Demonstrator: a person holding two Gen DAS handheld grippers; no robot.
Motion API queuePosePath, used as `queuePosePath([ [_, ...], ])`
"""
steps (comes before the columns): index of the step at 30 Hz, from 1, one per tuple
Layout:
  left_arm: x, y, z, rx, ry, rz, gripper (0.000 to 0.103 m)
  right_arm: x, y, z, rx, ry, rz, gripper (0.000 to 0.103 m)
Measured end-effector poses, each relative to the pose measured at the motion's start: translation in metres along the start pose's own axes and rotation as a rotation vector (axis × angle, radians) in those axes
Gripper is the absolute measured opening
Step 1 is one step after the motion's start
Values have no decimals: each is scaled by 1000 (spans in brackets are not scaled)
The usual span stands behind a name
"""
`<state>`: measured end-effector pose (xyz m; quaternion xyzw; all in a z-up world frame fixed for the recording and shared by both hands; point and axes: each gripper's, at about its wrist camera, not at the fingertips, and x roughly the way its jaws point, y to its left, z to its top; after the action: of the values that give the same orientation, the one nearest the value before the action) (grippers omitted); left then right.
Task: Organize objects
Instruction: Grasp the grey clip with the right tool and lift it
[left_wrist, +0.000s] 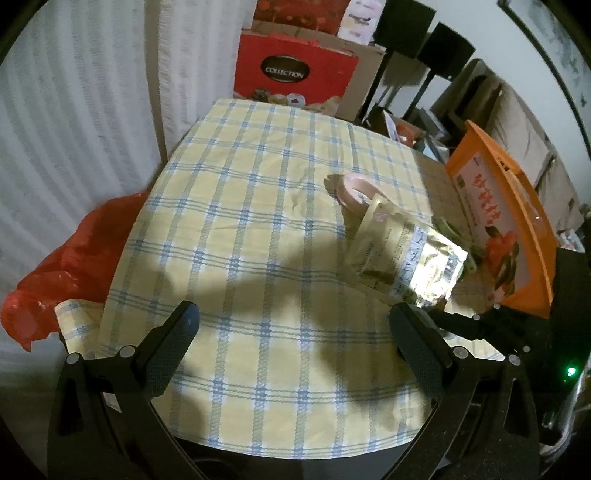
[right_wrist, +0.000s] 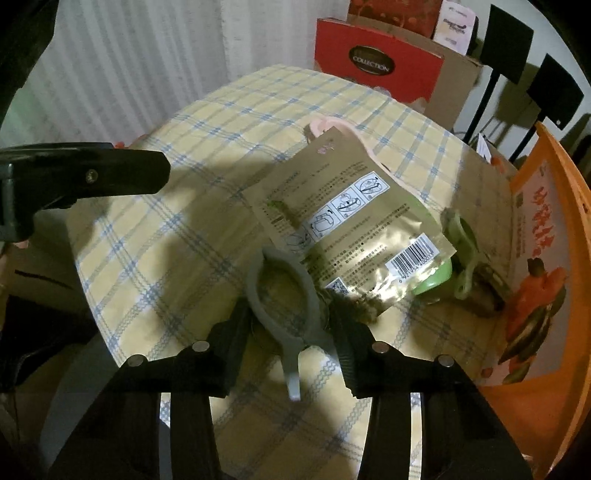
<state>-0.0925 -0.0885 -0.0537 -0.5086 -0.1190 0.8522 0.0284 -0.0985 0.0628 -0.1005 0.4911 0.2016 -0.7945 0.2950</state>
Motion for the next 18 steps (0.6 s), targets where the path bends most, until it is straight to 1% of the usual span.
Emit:
queuePosePath([
  [4, 1, -5, 0, 11, -1, 0, 103, -10, -4, -5, 54, -2, 42, 44],
  [8, 2, -13, 2, 32, -7, -5, 103, -40, -9, -15, 114, -37, 96, 44],
  [12, 6, -27, 4, 62, -10, -33, 103, -75, -9, -29, 124, -92, 102, 44],
  [14, 12, -38, 6, 70, 4, -48, 103, -92, -11, -38, 135, -111, 102, 44],
  [18, 23, -53, 11, 41, 44, -101, 103, -114, -17, -52, 153, -127, 90, 44],
])
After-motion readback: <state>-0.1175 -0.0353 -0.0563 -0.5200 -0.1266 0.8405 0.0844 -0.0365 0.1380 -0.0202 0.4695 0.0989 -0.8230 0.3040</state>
